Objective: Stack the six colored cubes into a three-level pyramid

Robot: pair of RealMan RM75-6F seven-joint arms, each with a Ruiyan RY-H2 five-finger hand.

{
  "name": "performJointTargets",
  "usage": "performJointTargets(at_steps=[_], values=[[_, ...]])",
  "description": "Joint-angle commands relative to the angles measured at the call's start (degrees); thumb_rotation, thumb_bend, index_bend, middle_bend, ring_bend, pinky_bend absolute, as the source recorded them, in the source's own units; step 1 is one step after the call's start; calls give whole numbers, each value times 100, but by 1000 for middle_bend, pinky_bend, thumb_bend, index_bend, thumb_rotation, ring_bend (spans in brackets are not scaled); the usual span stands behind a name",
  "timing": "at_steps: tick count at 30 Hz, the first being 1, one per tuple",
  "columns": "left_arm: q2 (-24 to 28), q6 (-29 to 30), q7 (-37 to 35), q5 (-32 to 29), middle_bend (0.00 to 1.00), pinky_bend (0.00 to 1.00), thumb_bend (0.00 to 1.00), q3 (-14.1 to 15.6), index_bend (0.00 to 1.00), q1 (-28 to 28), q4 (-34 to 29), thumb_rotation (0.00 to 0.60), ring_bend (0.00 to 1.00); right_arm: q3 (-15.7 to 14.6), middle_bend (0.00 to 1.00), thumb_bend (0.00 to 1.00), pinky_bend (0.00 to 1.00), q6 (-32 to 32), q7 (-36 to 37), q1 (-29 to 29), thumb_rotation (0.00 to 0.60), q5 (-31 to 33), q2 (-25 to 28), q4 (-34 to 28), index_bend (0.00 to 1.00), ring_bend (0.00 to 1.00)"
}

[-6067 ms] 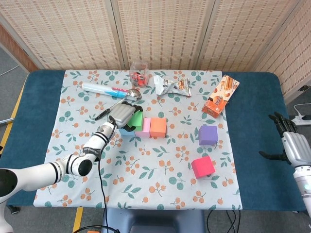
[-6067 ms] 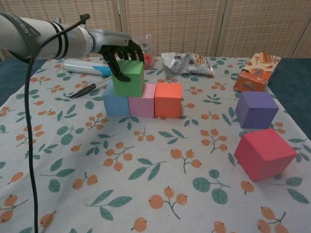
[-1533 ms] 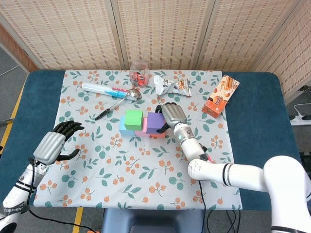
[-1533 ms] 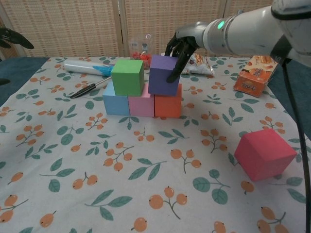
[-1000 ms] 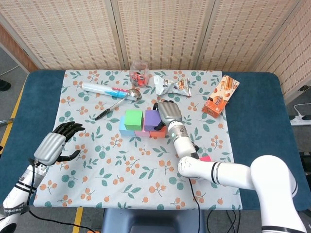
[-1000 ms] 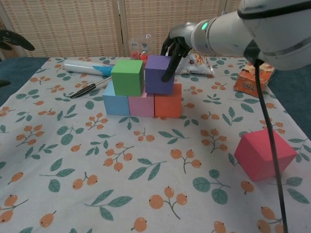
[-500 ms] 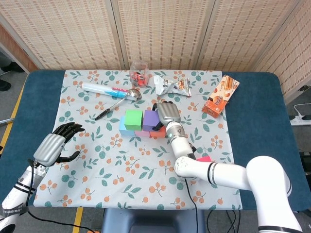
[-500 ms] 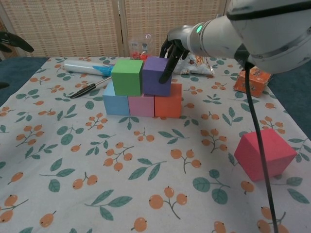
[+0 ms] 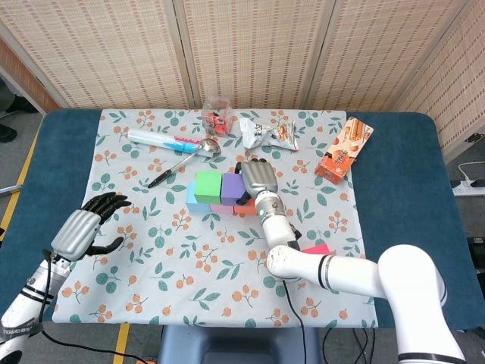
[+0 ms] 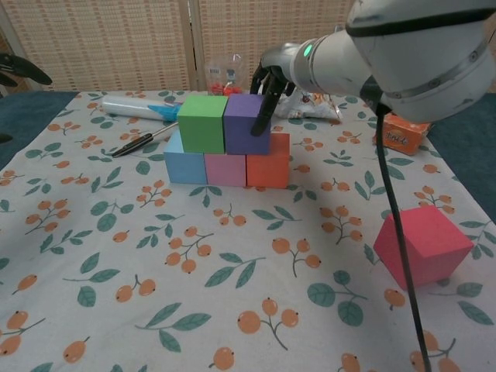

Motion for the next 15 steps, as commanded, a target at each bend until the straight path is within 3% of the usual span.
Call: performJointTargets(at_steps=[1, 15], values=[[0, 1, -18, 6, 124, 151, 324, 3, 181, 3, 8, 600, 78, 9, 480, 241, 273, 16, -38, 3, 600, -4, -15, 13, 559, 282], [-10, -16, -121, 36, 123, 152, 323, 20, 177, 4, 55, 600, 77, 115, 481, 240, 273, 68, -246, 30, 600, 19, -129, 109, 550, 282]])
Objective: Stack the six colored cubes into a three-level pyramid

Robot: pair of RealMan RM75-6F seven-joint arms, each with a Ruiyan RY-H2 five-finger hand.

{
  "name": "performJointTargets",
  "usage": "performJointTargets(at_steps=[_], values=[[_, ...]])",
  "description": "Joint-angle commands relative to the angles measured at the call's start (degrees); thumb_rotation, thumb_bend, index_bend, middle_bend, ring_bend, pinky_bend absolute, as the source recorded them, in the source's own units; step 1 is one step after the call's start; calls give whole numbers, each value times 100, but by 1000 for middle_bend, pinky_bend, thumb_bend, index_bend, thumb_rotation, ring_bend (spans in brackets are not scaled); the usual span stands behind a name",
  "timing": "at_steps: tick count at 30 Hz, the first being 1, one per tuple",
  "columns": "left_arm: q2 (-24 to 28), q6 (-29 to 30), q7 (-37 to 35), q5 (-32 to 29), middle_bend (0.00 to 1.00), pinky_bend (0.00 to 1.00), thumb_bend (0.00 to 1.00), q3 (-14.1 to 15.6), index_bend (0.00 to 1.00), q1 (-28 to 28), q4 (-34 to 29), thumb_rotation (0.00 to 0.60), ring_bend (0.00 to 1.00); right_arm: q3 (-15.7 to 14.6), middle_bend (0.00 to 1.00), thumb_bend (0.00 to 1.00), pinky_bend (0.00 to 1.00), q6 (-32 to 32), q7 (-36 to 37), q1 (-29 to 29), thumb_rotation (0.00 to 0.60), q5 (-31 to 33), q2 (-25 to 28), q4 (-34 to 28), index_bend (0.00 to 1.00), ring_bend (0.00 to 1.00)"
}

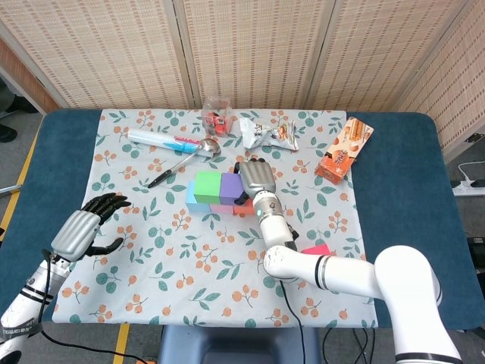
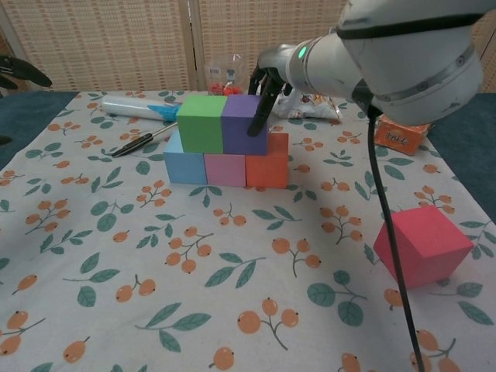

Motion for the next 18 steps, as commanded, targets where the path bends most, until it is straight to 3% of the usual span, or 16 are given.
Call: performJointTargets(at_steps=[1, 18], values=[[-3, 3, -14, 9, 123, 152, 323, 5, 177, 3, 10, 600, 77, 45, 481, 241, 273, 15, -14, 3, 600, 10, -2, -21, 549, 282], [-20, -17, -104, 14, 120, 151, 323, 23, 172, 8, 46, 600, 76, 101, 481, 241, 265, 46, -253, 14, 600, 83, -95, 54, 528, 279]])
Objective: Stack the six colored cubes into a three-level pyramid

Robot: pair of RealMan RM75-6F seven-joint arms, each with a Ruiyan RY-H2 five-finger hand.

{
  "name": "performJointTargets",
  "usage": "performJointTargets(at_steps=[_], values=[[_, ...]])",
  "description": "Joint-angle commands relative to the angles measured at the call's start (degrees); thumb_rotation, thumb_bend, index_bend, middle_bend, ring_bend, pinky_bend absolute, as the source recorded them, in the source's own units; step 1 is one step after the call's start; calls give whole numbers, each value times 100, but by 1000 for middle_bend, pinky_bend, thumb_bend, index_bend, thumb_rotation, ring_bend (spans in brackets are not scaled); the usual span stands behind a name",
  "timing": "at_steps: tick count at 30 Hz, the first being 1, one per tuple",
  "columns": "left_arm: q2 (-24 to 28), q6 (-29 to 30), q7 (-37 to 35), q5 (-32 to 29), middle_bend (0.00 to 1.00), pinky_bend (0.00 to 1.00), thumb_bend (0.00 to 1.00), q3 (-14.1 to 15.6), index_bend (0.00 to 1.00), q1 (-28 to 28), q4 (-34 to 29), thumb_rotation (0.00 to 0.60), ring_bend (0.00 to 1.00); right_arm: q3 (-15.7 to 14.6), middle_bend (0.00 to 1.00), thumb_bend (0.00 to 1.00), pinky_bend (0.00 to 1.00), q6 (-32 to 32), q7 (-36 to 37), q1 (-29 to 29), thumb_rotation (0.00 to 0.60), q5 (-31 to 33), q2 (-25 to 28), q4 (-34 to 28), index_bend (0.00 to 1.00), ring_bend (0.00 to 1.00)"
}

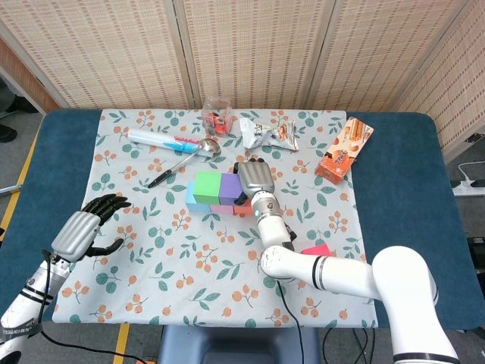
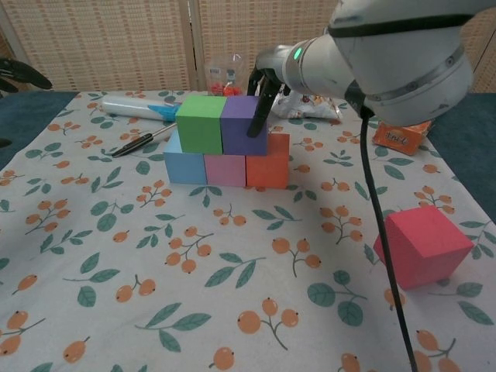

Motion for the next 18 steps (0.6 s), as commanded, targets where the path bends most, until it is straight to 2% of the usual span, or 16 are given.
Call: performJointTargets(at_steps=[1, 8, 13, 18], values=[[-1, -1, -8, -2, 119, 152, 323, -1, 172, 0, 1, 600, 76, 4, 481, 241, 261, 2, -17, -5, 600, -4, -1, -8, 514, 276], [-16, -12, -1, 10, 117, 152, 322, 1, 171, -11, 10, 600, 72, -2, 424, 240, 218, -18, -124, -25, 600, 57, 46, -104, 285, 232], [-29, -27, 0, 13, 115, 151, 321, 4, 171, -19, 17, 600, 71, 3, 394, 228, 208, -20, -131, -48, 600, 43, 71, -162, 198, 222], [-56, -148, -7, 10, 116, 151, 322, -22, 170, -112, 58, 600, 71, 15, 284, 139, 184, -4, -127, -132, 600, 39, 283, -472, 25, 166]])
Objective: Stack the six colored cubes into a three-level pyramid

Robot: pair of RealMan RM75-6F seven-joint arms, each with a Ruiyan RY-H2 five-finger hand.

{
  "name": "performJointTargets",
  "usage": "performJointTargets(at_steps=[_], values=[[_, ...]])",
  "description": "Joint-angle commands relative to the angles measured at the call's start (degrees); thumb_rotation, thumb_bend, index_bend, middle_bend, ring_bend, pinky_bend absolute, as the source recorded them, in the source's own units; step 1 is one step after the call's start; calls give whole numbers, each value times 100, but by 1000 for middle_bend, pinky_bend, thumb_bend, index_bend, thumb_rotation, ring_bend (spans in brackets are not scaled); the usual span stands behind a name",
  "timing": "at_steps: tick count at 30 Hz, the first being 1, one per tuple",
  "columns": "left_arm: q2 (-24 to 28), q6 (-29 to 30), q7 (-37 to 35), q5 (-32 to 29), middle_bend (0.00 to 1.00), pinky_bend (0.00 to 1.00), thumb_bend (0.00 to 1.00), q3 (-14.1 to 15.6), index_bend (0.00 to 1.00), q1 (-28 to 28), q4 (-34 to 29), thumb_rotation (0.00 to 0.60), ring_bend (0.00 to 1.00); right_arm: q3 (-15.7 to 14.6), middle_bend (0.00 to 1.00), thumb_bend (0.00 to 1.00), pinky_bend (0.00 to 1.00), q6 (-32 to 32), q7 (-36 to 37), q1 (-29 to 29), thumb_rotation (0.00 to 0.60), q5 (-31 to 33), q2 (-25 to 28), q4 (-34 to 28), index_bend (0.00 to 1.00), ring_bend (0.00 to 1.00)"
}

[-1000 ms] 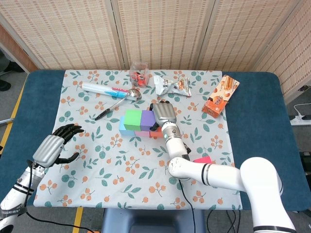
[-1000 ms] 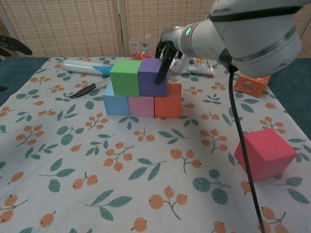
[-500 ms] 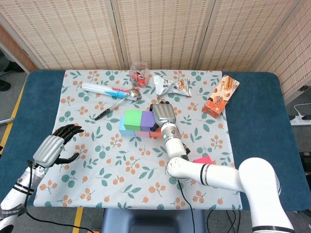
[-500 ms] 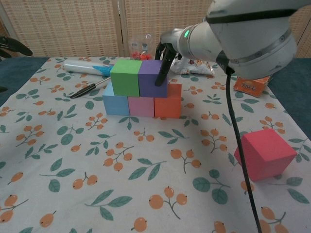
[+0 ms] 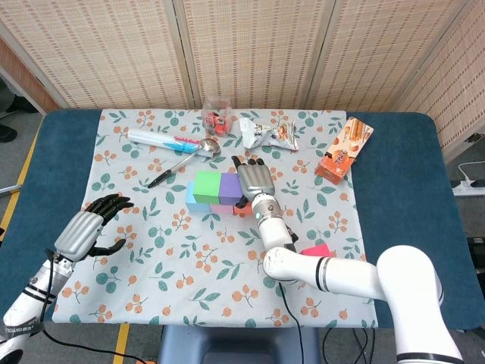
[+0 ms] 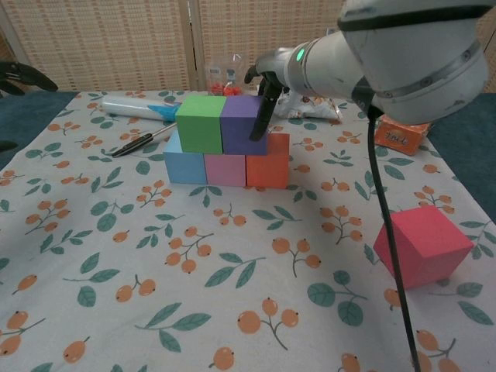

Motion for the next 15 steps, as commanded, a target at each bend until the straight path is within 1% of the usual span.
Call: performJointTargets(at_steps=[1, 3, 6, 10, 14, 15], values=[[-23, -75, -6, -2, 116, 151, 322, -27, 170, -67, 42, 600, 71, 8, 244, 104, 183, 25, 40, -97, 600, -57, 208, -270, 5, 144], [-54, -162, -32, -43, 120, 151, 323, -70, 169, -139, 94, 600, 71, -1, 167, 40, 180, 63, 131, -236, 600, -192, 463, -574, 0, 97], [-82, -368, -158, -135, 133, 151, 323, -140, 193, -278, 163, 600, 78, -15, 100, 1, 175, 129, 362, -531, 600, -465, 942, -1115, 0, 50], [-202, -861, -235, -338, 155, 151, 323, -234, 220, -566, 383, 600, 102, -63, 86, 0, 169, 170, 810, -1048, 600, -1053, 1677, -1890, 0, 36], [-495, -1441, 7, -670, 156, 150, 321, -324, 214, -887, 681, 600, 103, -219, 86, 0, 166, 299, 1349, -1712, 600, -1908, 2454, -2646, 0, 32], [-525, -1485, 45, -705, 156, 149, 321, -331, 207, -910, 713, 600, 102, -233, 86, 0, 166, 310, 1389, -1761, 600, -1970, 2507, -2692, 0, 32]])
